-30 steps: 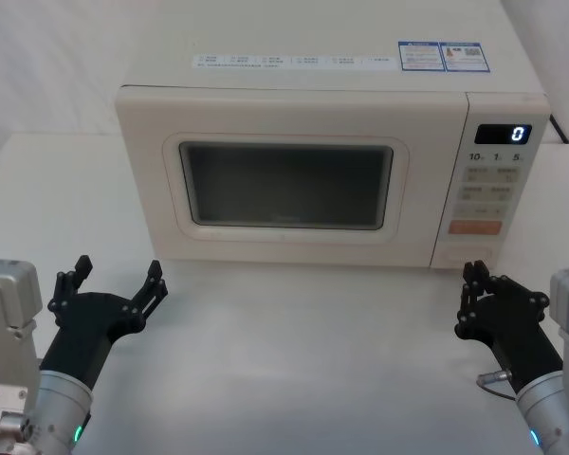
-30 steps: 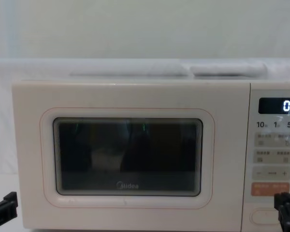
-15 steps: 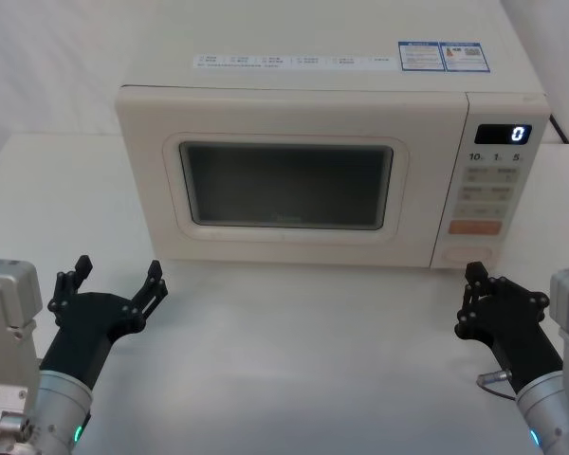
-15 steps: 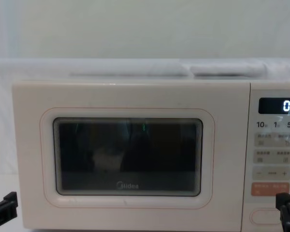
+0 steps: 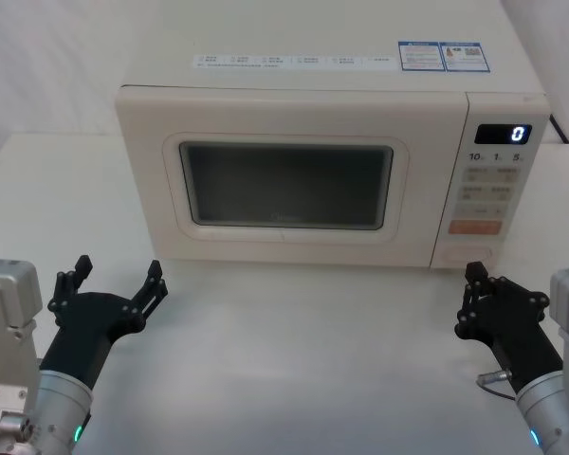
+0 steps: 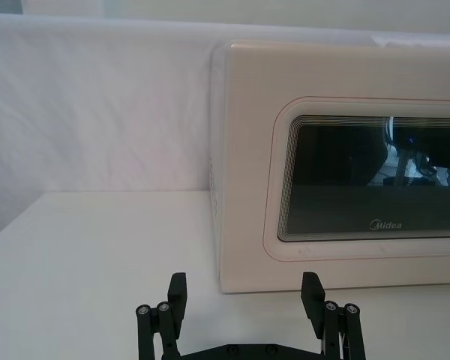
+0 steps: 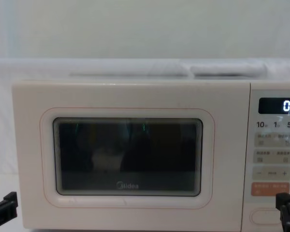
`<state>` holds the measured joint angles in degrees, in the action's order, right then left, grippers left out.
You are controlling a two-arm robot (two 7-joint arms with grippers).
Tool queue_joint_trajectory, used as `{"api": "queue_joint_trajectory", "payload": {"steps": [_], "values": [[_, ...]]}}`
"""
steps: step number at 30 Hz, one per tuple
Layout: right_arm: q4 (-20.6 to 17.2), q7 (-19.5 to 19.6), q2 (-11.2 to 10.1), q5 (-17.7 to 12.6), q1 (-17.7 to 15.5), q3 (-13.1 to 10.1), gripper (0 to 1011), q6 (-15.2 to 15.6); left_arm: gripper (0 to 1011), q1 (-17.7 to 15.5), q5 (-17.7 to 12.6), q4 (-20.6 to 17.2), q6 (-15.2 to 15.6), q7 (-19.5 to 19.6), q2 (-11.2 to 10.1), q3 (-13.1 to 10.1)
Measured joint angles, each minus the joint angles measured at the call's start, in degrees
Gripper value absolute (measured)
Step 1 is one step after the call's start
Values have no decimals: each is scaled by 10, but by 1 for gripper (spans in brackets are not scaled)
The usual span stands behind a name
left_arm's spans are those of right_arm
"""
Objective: Press the button to open the microwave door with one hand; close the microwave door with the other hand.
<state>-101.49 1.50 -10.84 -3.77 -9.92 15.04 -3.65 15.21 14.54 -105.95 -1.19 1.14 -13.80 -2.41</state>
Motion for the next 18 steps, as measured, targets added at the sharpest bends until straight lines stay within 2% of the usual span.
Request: {"api": "queue_joint_trajectory", "payload": {"steps": [10, 18], "values": [[2, -2, 3, 2, 1, -2, 0, 0, 1001, 0, 0, 0, 0, 0, 0, 0], [26, -29, 10, 11, 23, -10, 0, 5, 1001, 0, 0, 0, 0, 0, 0, 0]]}}
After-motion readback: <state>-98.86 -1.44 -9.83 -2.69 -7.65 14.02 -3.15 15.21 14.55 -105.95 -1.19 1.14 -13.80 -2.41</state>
